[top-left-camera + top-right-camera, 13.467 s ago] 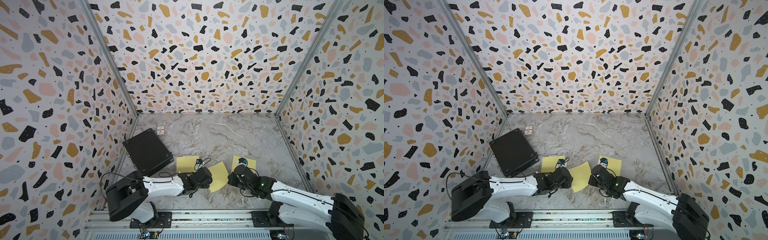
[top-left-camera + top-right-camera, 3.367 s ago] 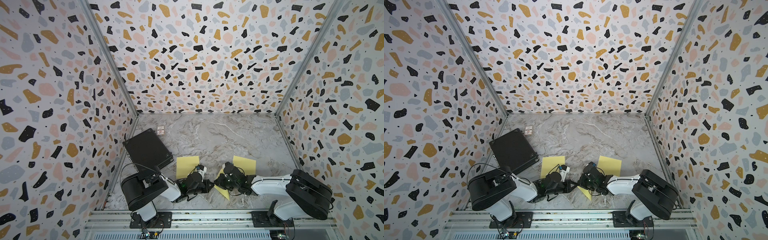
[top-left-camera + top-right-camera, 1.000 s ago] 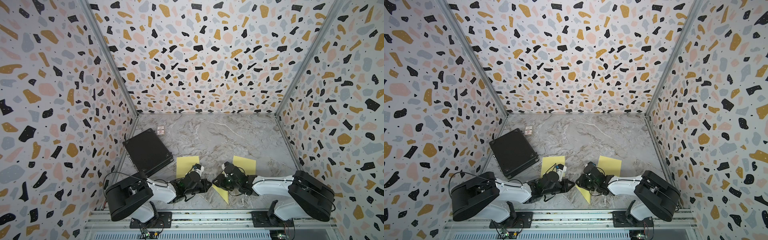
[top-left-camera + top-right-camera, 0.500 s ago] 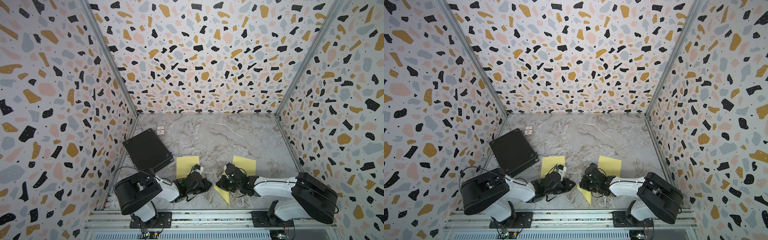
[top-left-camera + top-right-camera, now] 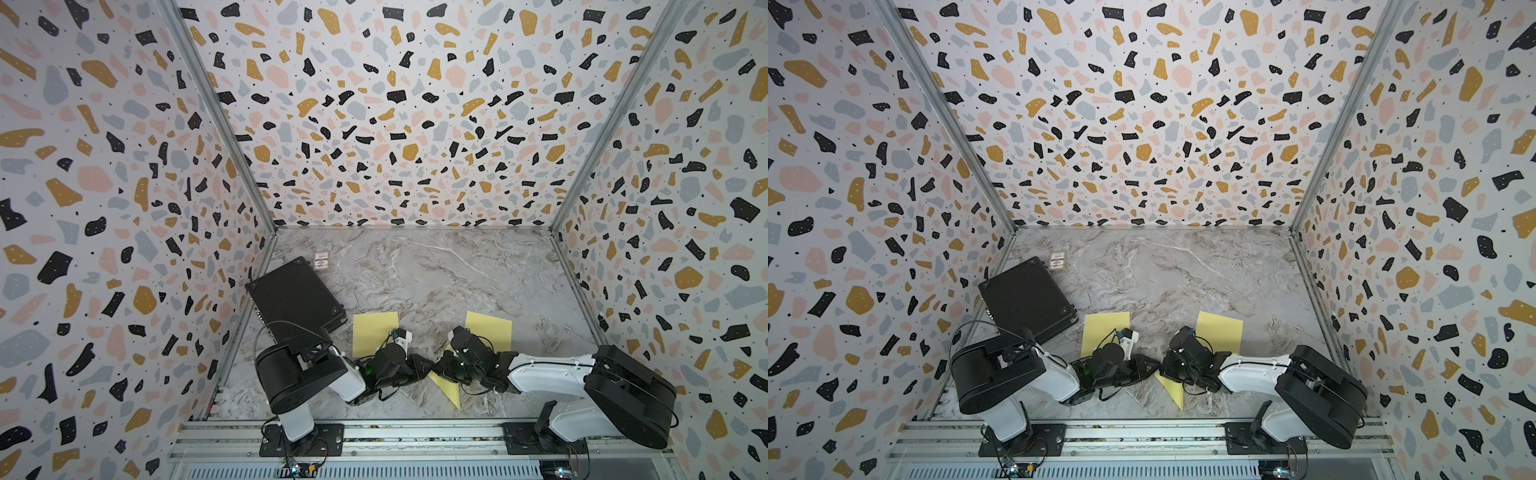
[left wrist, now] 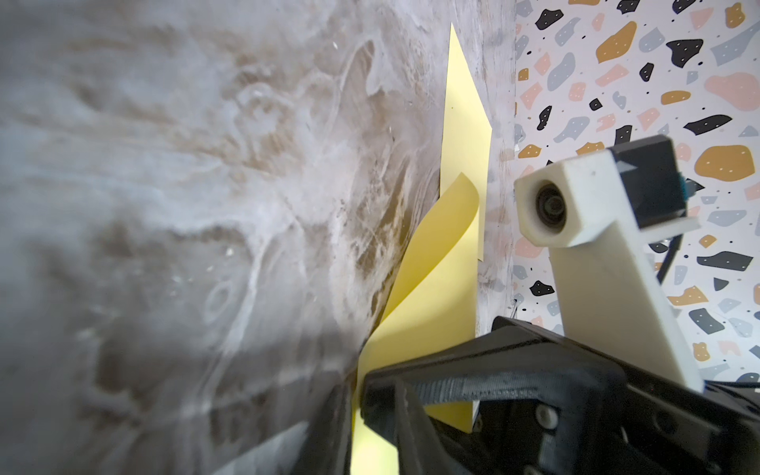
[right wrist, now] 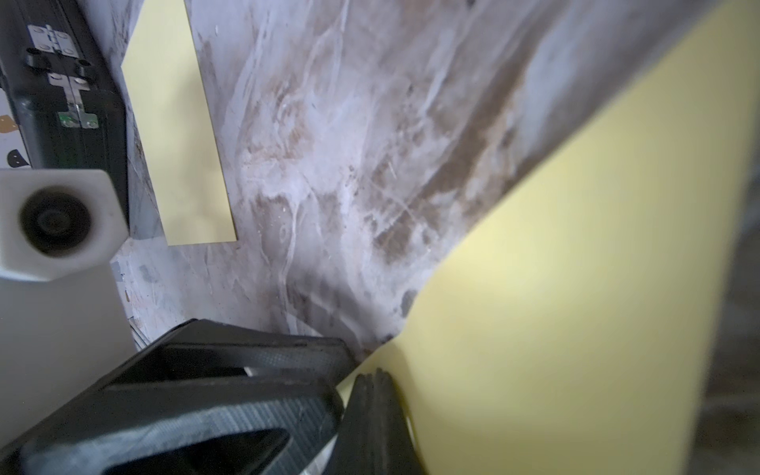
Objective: Fold the square paper diagonally
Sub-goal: Fold the paper at the center of the board.
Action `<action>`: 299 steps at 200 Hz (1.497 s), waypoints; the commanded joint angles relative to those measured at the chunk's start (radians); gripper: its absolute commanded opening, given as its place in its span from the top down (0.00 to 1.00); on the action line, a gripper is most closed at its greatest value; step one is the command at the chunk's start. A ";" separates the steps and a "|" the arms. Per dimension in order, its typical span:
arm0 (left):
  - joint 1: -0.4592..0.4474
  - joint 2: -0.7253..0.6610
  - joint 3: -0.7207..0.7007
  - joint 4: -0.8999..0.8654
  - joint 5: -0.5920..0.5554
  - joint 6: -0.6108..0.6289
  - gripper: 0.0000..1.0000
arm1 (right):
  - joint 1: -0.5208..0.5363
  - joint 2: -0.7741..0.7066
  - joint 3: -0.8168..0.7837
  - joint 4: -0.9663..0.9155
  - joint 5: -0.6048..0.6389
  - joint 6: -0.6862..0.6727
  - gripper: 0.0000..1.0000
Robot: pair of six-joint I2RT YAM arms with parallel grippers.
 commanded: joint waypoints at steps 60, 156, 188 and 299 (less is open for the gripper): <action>-0.035 -0.006 -0.006 -0.010 -0.006 -0.007 0.77 | 0.005 -0.025 -0.015 -0.056 0.024 -0.004 1.00; -0.071 -0.045 0.015 -0.166 -0.032 0.021 0.83 | 0.004 -0.038 -0.007 -0.051 0.030 -0.001 1.00; -0.080 -0.044 0.024 -0.221 -0.044 0.032 0.87 | 0.004 -0.043 -0.003 -0.047 0.035 0.000 1.00; -0.125 -0.195 0.110 -0.712 -0.191 0.150 1.00 | 0.004 -0.169 0.155 -0.371 0.099 -0.164 0.83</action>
